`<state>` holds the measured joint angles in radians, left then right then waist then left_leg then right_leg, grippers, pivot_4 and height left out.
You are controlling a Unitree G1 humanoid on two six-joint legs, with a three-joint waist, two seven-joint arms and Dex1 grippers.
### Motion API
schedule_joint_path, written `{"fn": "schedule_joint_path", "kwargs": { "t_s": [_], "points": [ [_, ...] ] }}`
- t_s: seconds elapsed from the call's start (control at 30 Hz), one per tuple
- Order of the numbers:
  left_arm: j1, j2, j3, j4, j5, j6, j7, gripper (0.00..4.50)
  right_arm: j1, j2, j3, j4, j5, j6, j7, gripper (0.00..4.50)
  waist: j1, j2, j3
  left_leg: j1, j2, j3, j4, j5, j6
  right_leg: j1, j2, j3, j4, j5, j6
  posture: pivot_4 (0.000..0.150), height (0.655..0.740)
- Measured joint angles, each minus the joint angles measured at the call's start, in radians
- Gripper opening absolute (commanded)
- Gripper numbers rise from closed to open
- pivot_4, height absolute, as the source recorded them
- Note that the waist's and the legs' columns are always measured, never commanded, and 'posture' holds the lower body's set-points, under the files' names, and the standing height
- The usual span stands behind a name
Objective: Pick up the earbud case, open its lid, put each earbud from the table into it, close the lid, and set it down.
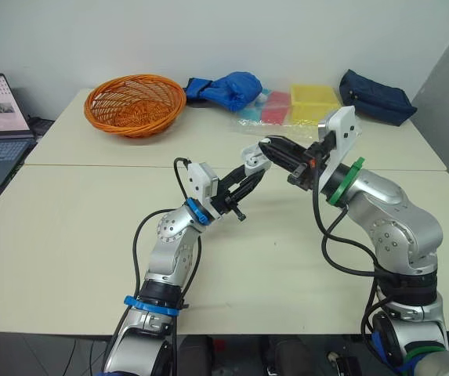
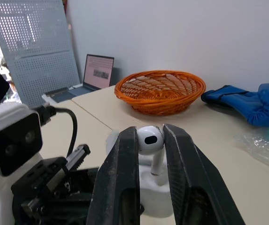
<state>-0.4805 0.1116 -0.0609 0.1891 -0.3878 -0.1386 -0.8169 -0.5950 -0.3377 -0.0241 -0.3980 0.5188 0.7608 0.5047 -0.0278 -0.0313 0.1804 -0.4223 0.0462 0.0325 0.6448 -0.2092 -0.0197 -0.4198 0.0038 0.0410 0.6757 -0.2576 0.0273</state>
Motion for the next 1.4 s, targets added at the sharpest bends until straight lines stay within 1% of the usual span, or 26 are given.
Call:
{"fn": "schedule_joint_path", "kwargs": {
  "t_s": [0.67, 0.8, 0.83, 0.87, 0.9, 1.13, 1.23, 1.27, 1.33, 1.4],
  "points": [
    [0.023, -0.008, -0.013, -0.016, 0.0, 0.001, -0.003, 0.75, 0.029, -0.052, 0.044, 0.028, -0.032, -0.095, 0.04, 0.4, -0.001, 0.0, 0.0, 0.0, 0.0, 0.0, 0.0, 0.0, 0.0, 0.0, 0.0, 0.0, 0.0, 0.0, 0.0, 0.15, 0.74],
    [0.023, -0.007, -0.012, -0.019, -0.002, -0.001, -0.003, 0.75, 0.032, -0.055, 0.045, 0.029, -0.032, -0.091, 0.038, 1.84, -0.001, 0.0, 0.0, 0.0, 0.0, 0.0, 0.0, 0.0, 0.0, 0.0, 0.0, 0.0, 0.0, 0.0, 0.0, 0.15, 0.74],
    [0.023, -0.007, -0.011, -0.02, -0.003, -0.001, -0.003, 0.75, 0.033, -0.055, 0.045, 0.029, -0.031, -0.09, 0.038, 2.08, -0.001, 0.0, 0.0, 0.0, 0.0, 0.0, 0.0, 0.0, 0.0, 0.0, 0.0, 0.0, 0.0, 0.0, 0.0, 0.15, 0.74],
    [0.023, -0.007, -0.011, -0.02, -0.003, -0.001, -0.003, 0.75, 0.033, -0.055, 0.045, 0.029, -0.031, -0.089, 0.038, 2.5, -0.001, 0.0, 0.0, 0.0, 0.0, 0.0, 0.0, 0.0, 0.0, 0.0, 0.0, 0.0, 0.0, 0.0, 0.0, 0.15, 0.74],
    [0.023, -0.007, -0.011, -0.02, -0.003, -0.001, -0.003, 0.75, 0.033, -0.055, 0.043, 0.029, -0.03, -0.089, 0.036, 2.78, -0.001, 0.0, 0.0, 0.0, 0.0, 0.0, 0.0, 0.0, 0.0, 0.0, 0.0, 0.0, 0.0, 0.0, 0.0, 0.15, 0.74],
    [0.023, -0.006, -0.011, -0.02, -0.004, -0.001, -0.004, 0.75, 0.032, -0.054, 0.018, 0.032, -0.008, -0.084, 0.037, 2.78, -0.001, 0.0, 0.0, 0.0, 0.0, 0.0, 0.0, 0.0, 0.0, 0.0, 0.0, 0.0, 0.0, 0.0, 0.0, 0.15, 0.74],
    [0.023, -0.006, -0.011, -0.02, -0.004, -0.001, -0.005, 0.75, 0.011, -0.047, -0.065, 0.033, 0.107, -0.031, 0.039, 2.78, -0.001, 0.0, 0.0, 0.0, 0.0, 0.0, 0.0, 0.0, 0.0, 0.0, 0.0, 0.0, 0.0, 0.0, 0.0, 0.15, 0.74],
    [0.023, -0.005, -0.011, -0.02, -0.004, -0.001, -0.005, 0.75, -0.008, -0.05, -0.103, 0.034, 0.169, 0.008, 0.039, 2.78, -0.001, 0.0, 0.0, 0.0, 0.0, 0.0, 0.0, 0.0, 0.0, 0.0, 0.0, 0.0, 0.0, 0.0, 0.0, 0.15, 0.74],
    [0.023, -0.003, -0.011, -0.02, -0.004, -0.001, -0.008, 0.75, -0.046, -0.08, -0.152, 0.034, 0.253, 0.064, 0.045, 2.78, -0.001, 0.0, 0.0, 0.0, 0.0, 0.0, 0.0, 0.0, 0.0, 0.0, 0.0, 0.0, 0.0, 0.0, 0.0, 0.15, 0.74],
    [0.023, 0.001, -0.01, -0.02, -0.004, -0.001, -0.015, 0.75, -0.075, -0.131, -0.162, 0.043, 0.289, 0.097, 0.066, 2.78, -0.001, 0.0, 0.0, 0.0, 0.0, 0.0, 0.0, 0.0, 0.0, 0.0, 0.0, 0.0, -0.001, 0.0, 0.0, 0.15, 0.74]
  ]
}}
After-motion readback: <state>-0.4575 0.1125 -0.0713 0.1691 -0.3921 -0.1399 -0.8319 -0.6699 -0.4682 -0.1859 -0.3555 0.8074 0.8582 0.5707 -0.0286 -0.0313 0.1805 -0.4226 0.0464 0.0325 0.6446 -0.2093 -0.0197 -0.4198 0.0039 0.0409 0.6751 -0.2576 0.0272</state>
